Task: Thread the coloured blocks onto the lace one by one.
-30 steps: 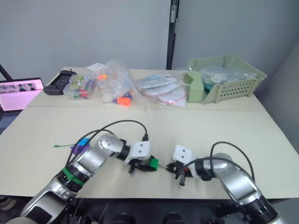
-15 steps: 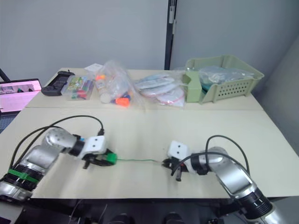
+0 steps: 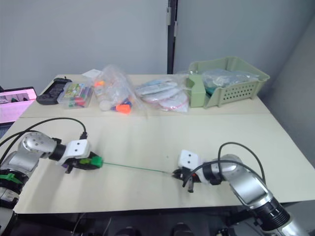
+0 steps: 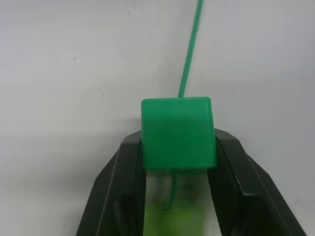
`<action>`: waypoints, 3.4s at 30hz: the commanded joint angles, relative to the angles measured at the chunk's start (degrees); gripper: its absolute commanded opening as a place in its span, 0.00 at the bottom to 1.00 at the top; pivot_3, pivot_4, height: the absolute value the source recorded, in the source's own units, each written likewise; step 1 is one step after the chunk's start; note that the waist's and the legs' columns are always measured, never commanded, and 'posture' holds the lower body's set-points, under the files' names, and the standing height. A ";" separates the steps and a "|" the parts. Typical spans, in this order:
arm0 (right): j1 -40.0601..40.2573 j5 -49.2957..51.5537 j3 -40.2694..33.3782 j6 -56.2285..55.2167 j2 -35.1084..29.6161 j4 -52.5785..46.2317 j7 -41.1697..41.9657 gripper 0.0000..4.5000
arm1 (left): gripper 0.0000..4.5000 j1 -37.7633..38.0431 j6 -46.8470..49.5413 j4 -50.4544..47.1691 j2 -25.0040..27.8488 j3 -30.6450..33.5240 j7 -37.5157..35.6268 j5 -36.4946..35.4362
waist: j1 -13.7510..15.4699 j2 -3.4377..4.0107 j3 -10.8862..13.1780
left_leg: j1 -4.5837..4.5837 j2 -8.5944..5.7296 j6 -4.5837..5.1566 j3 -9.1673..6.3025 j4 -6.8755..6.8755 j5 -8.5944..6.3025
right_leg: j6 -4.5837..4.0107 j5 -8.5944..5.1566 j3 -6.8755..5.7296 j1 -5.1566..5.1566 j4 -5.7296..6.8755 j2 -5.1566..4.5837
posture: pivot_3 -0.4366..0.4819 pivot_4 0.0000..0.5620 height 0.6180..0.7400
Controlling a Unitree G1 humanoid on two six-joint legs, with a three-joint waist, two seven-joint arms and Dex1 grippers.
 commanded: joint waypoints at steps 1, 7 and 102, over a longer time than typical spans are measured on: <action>-0.85 0.20 -2.12 -2.03 -0.70 0.40 0.81 0.00 | 0.27 1.21 -0.79 5.47 1.53 -1.68 -0.53 5.43 | 0.01 0.02 -0.01 | 0.02 0.00 0.00 0.01 -0.01 0.00 | -0.01 0.00 0.00 0.01 0.01 0.00 | 0.48 0.27 1.00; -2.03 0.89 -2.45 -1.46 0.33 0.31 1.03 0.00 | 0.27 1.53 -1.46 5.72 0.44 -0.82 -1.45 4.63 | 0.02 0.03 -0.01 | 0.02 0.01 0.00 0.04 -0.05 0.00 | -0.06 0.02 0.02 -0.01 0.01 -0.01 | 0.48 0.27 1.00; 15.17 1.10 -15.70 -0.47 -10.86 -1.61 -2.36 0.00 | 0.27 -8.97 32.98 -19.84 0.43 -13.60 -9.47 23.42 | 0.42 -0.27 0.13 | -1.01 -0.14 0.00 -0.07 0.61 0.01 | -0.22 0.13 0.01 -0.79 0.45 -0.09 | 0.48 0.27 1.00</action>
